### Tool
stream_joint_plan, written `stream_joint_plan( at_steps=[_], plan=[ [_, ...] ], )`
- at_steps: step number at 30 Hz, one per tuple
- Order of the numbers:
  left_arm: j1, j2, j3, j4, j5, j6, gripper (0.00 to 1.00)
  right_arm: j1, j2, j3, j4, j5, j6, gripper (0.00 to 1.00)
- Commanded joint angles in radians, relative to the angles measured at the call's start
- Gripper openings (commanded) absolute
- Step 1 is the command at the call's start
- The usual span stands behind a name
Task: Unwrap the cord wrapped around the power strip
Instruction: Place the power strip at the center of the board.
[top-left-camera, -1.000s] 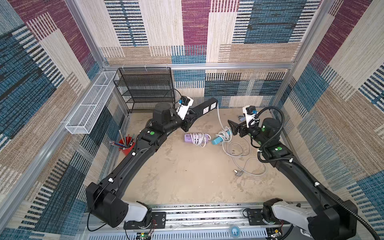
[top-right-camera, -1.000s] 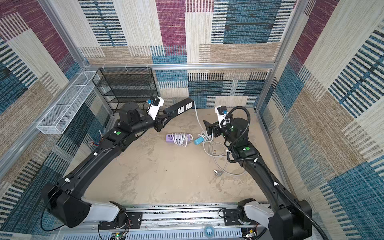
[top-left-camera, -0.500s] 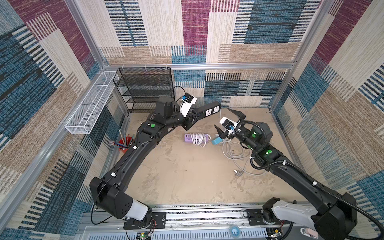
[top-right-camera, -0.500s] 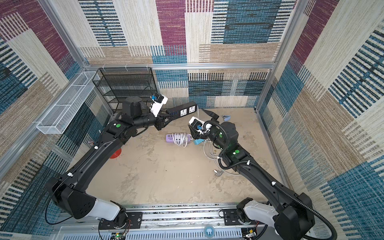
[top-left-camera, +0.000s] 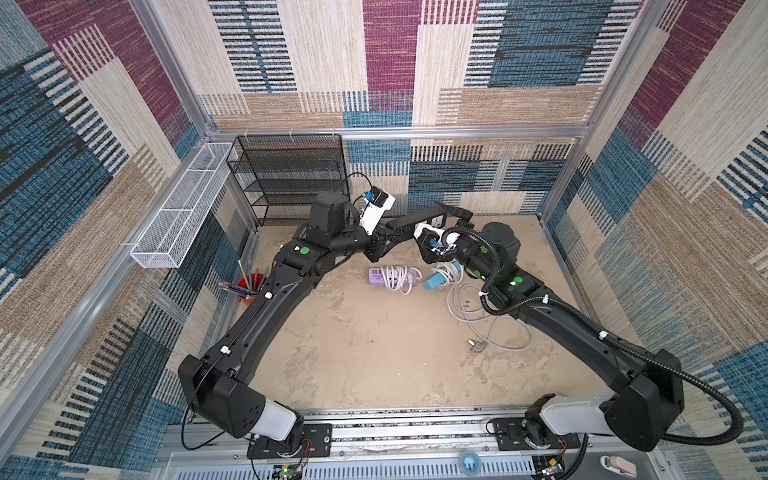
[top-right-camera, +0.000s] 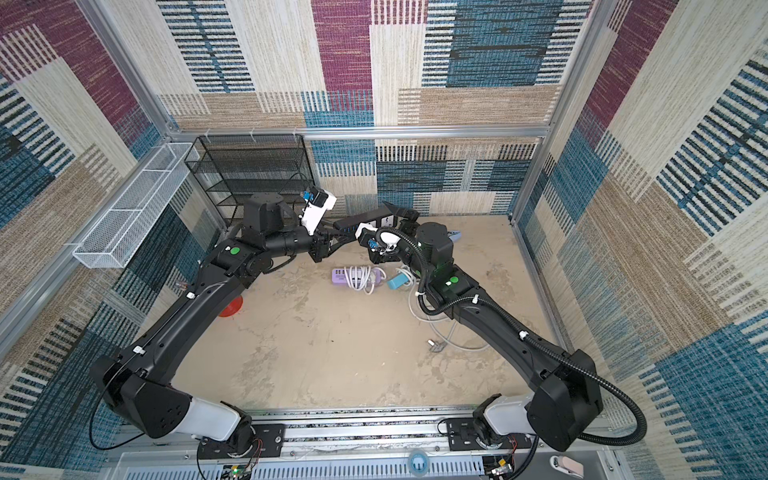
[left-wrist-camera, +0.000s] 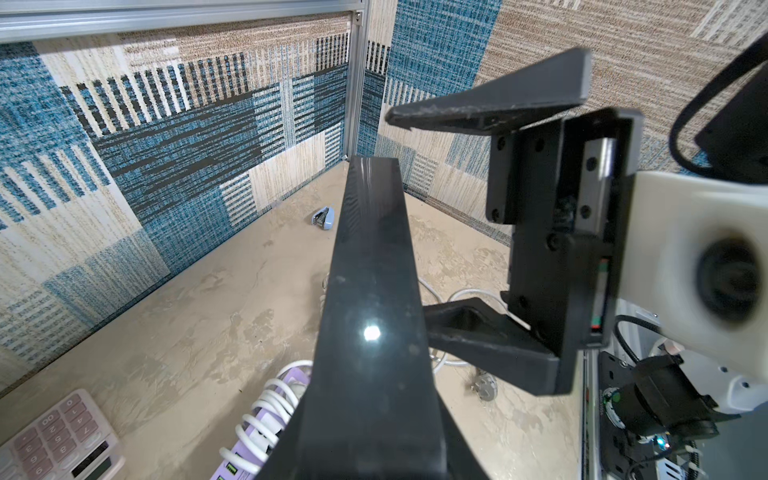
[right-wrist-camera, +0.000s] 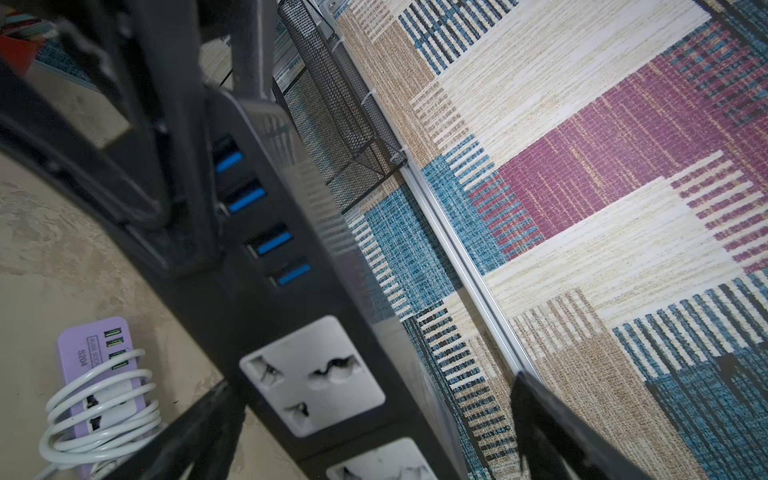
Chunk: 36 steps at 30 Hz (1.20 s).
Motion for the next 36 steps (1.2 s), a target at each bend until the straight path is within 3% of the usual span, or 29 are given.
stream_joint_plan(
  at_steps=[1,6,8,15,21,23,26,27,28,29,36],
  plan=[
    [0.000,-0.007,0.010,0.022,0.047,-0.011,0.00,0.002,0.028,0.033,-0.023,0.017,-0.032,0.97],
    [0.000,-0.008,0.007,0.023,0.049,-0.010,0.00,0.002,0.062,0.061,-0.032,0.026,-0.026,0.89],
    [0.000,-0.007,0.005,0.023,0.046,-0.010,0.00,0.002,0.062,0.064,-0.030,0.029,-0.018,0.79],
    [0.003,-0.009,-0.005,0.036,0.036,-0.011,0.00,0.002,0.064,0.070,-0.040,0.055,0.011,0.28],
    [0.006,-0.019,-0.027,0.069,0.016,-0.031,0.00,0.002,0.051,0.056,-0.041,0.052,0.040,0.23],
    [0.011,-0.027,-0.039,0.084,-0.043,-0.043,0.02,0.001,0.048,0.050,-0.043,0.052,0.050,0.21],
    [0.021,-0.057,-0.079,0.140,-0.118,-0.068,0.47,0.000,0.050,0.047,-0.059,0.060,0.071,0.18],
    [0.028,-0.071,-0.095,0.160,-0.145,-0.075,0.66,-0.003,0.050,0.042,-0.061,0.063,0.083,0.17],
    [0.034,-0.085,-0.112,0.181,-0.171,-0.077,0.95,-0.009,0.051,0.038,-0.065,0.065,0.101,0.17],
    [0.039,-0.097,-0.123,0.198,-0.198,-0.079,1.00,-0.019,0.052,0.038,-0.070,0.061,0.124,0.18],
    [0.057,-0.172,-0.205,0.284,-0.382,-0.067,1.00,-0.193,0.089,0.048,-0.116,0.015,0.390,0.19]
  ],
)
